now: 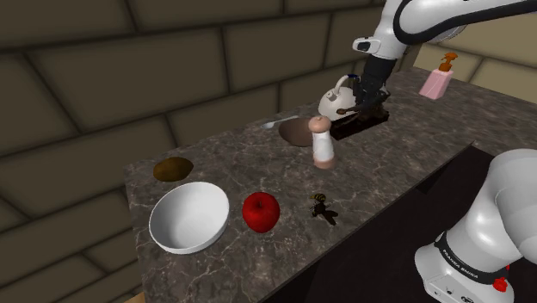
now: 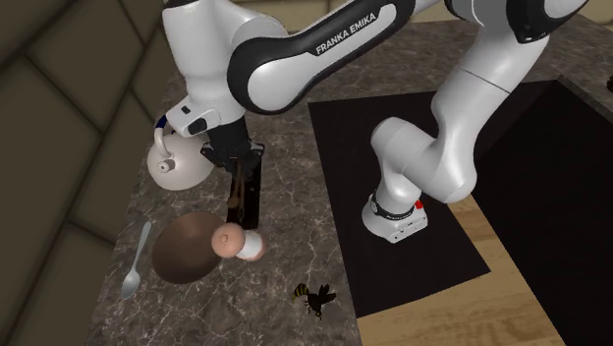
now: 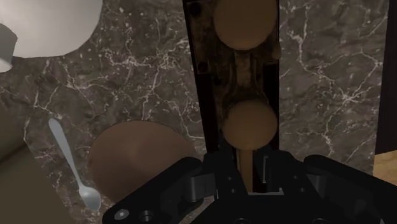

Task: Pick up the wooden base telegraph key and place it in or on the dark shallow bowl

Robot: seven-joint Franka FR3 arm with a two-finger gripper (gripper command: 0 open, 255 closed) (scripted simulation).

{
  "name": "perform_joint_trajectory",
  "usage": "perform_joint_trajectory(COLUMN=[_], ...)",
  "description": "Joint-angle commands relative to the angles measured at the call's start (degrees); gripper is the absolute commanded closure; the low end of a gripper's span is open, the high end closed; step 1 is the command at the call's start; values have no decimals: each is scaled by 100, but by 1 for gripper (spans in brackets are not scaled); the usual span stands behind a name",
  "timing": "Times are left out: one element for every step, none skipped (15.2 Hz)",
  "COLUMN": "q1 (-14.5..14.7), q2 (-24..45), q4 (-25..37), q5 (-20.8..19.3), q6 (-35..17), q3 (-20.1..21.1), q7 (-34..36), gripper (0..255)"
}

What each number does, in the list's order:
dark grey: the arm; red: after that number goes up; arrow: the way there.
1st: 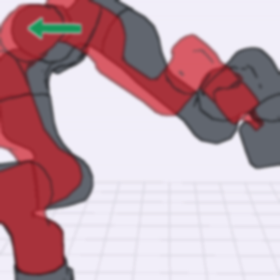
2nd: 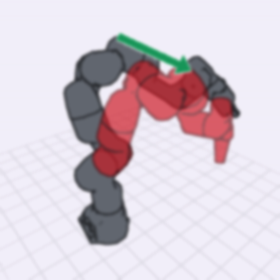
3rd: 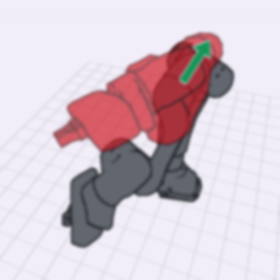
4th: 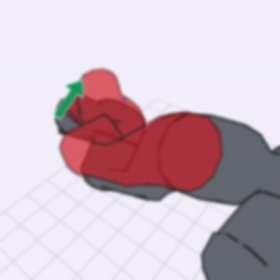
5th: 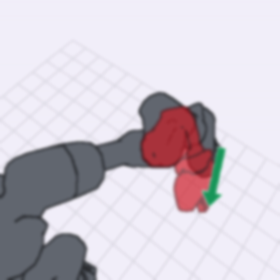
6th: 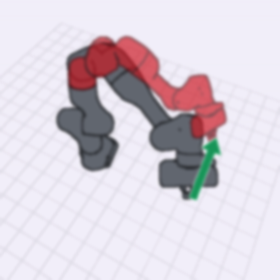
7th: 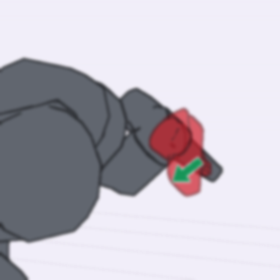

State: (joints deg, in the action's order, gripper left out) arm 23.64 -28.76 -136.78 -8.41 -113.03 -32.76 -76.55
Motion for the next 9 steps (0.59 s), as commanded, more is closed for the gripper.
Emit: perform_joint_trajectory(q1=[243, 340, 431, 519, 598, 669, 732, 783, 825], q2=[495, 715, 938, 1162, 1389, 1619, 1852, 2088, 2326], q4=[389, 569, 755, 948, 1148, 1355, 1569, 1791, 2021], q5=[243, 358, 478, 602, 730, 864, 1002, 1144, 1289], q6=[-89, -115, -133, -143, -144, -137, -121, -97, -63], q3=[-43, -65, -88, -113, -137, -159, -180, -198, -212], q7=[10, 2, -12, -31, -56, -85, -118, -155, -193], gripper=[255, 255, 255, 255, 255, 255, 255, 255, 255])
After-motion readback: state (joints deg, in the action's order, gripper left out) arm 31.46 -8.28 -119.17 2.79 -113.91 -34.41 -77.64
